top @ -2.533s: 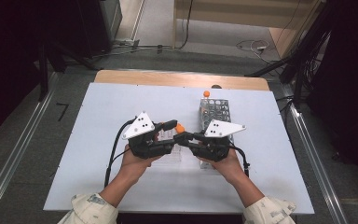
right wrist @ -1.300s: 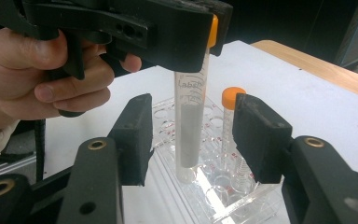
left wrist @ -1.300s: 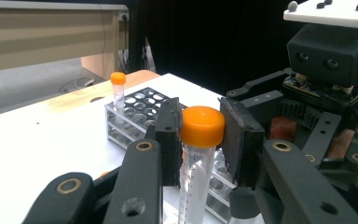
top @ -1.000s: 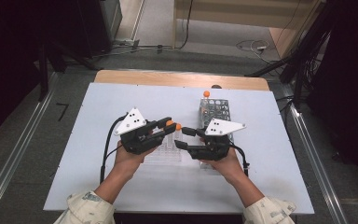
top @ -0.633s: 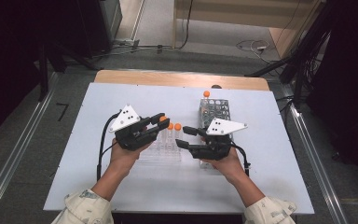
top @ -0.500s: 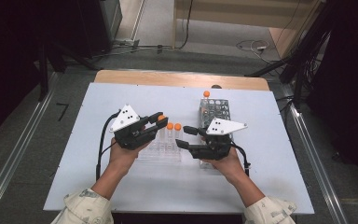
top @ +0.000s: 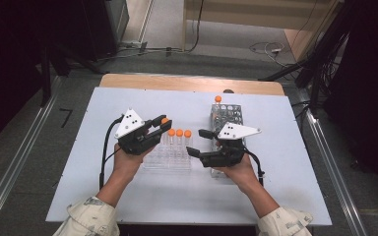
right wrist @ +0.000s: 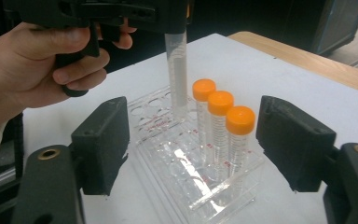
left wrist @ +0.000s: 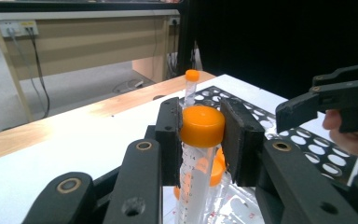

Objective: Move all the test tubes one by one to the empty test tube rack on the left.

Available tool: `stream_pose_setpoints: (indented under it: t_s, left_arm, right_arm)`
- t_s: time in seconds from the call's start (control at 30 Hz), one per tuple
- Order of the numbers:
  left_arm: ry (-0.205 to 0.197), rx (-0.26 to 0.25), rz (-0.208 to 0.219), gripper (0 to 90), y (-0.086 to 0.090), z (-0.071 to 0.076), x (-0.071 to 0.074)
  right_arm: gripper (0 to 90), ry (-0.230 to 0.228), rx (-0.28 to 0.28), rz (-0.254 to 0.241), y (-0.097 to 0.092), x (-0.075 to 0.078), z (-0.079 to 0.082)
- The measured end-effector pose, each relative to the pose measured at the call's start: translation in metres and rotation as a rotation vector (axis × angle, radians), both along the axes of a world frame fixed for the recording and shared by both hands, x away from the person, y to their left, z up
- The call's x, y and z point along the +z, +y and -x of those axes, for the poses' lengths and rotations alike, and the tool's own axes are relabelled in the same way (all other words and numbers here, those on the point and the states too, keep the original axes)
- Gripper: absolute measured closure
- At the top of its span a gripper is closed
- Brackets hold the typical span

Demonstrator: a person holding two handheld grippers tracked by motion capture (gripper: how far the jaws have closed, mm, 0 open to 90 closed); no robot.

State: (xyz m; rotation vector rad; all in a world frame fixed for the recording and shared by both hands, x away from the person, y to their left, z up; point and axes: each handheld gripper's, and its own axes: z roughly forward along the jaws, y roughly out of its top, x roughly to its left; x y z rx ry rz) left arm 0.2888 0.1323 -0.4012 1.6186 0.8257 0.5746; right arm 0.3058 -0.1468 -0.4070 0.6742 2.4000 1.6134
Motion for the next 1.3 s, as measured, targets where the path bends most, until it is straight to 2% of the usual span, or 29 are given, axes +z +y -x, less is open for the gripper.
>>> stream_pose_setpoints:
  t_s: [0.53,0.7,1.3]
  left_arm:
    - [-0.013,0.045,0.01,69.7,0.008,-0.01,-0.007]
    - [-0.006,0.041,0.028,69.7,0.009,-0.013,-0.008]
    - [0.026,0.017,0.002,69.6,0.008,-0.016,-0.02]
  right_arm:
    - [20.4,-0.003,-0.024,-0.002,-0.002,0.001,0.0]
    - [20.4,-0.005,-0.026,-0.004,-0.002,0.002,0.0]
    - [20.7,0.002,-0.026,-0.01,-0.003,0.002,0.001]
